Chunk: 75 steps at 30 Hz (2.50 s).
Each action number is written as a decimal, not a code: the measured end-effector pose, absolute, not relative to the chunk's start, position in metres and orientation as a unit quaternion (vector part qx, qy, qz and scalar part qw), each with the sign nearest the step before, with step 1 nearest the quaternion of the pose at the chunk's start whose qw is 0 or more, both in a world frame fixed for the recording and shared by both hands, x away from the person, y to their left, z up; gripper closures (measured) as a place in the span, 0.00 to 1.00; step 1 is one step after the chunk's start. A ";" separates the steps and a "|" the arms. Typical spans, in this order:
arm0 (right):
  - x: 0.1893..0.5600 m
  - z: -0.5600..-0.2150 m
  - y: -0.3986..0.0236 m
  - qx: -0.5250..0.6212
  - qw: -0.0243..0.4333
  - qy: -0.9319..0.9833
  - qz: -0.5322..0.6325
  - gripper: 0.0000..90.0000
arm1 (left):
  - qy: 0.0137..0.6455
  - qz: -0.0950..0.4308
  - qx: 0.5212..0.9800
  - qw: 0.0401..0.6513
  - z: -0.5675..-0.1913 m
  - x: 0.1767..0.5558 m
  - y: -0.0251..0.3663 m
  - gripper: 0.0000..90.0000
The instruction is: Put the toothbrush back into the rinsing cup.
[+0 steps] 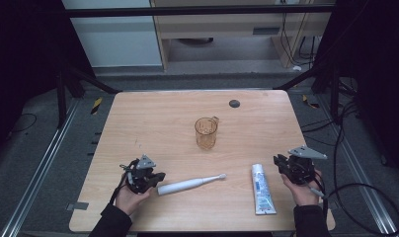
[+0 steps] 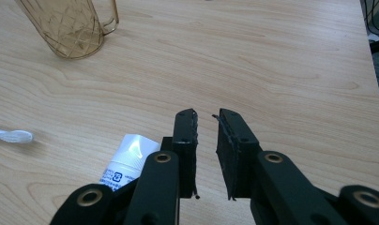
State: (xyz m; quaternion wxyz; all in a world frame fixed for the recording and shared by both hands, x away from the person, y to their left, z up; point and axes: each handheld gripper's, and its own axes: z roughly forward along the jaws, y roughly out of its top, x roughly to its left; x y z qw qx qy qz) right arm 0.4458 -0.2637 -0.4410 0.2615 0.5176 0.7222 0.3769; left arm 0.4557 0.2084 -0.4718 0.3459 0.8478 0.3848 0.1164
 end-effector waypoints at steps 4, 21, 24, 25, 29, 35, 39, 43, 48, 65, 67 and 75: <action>0.445 -0.441 -0.264 0.518 0.262 0.722 0.377 0.85 | 0.380 0.111 0.851 0.345 -0.473 0.452 0.207 0.99; 0.444 -0.440 -0.266 0.519 0.263 0.722 0.374 0.84 | 0.371 0.096 0.859 0.341 -0.473 0.443 0.204 0.99; 0.444 -0.440 -0.266 0.521 0.262 0.721 0.374 0.84 | 0.367 0.098 0.861 0.338 -0.473 0.440 0.203 0.99; 0.444 -0.440 -0.266 0.520 0.264 0.721 0.375 0.84 | 0.367 0.098 0.861 0.339 -0.473 0.440 0.203 0.99; 0.444 -0.440 -0.267 0.521 0.265 0.720 0.375 0.84 | 0.364 0.096 0.862 0.339 -0.473 0.437 0.201 0.99; 0.443 -0.440 -0.268 0.521 0.265 0.720 0.374 0.84 | 0.362 0.093 0.863 0.339 -0.472 0.434 0.199 0.99; 0.443 -0.440 -0.268 0.520 0.266 0.720 0.374 0.84 | 0.359 0.092 0.865 0.338 -0.473 0.433 0.198 0.99; 0.443 -0.440 -0.268 0.522 0.265 0.720 0.373 0.84 | 0.358 0.094 0.866 0.337 -0.473 0.431 0.197 0.99; 0.443 -0.440 -0.269 0.521 0.265 0.720 0.373 0.84 | 0.363 0.098 0.863 0.338 -0.471 0.433 0.199 0.99; 0.444 -0.436 -0.275 0.524 0.269 0.715 0.376 0.77 | 0.364 0.129 0.848 0.364 -0.439 0.450 0.201 0.93; 0.444 -0.436 -0.275 0.527 0.268 0.713 0.377 0.76 | 0.359 0.128 0.848 0.367 -0.434 0.453 0.198 0.92; 0.446 -0.437 -0.277 0.528 0.271 0.713 0.372 0.69 | 0.335 0.125 0.855 0.376 -0.419 0.468 0.174 0.83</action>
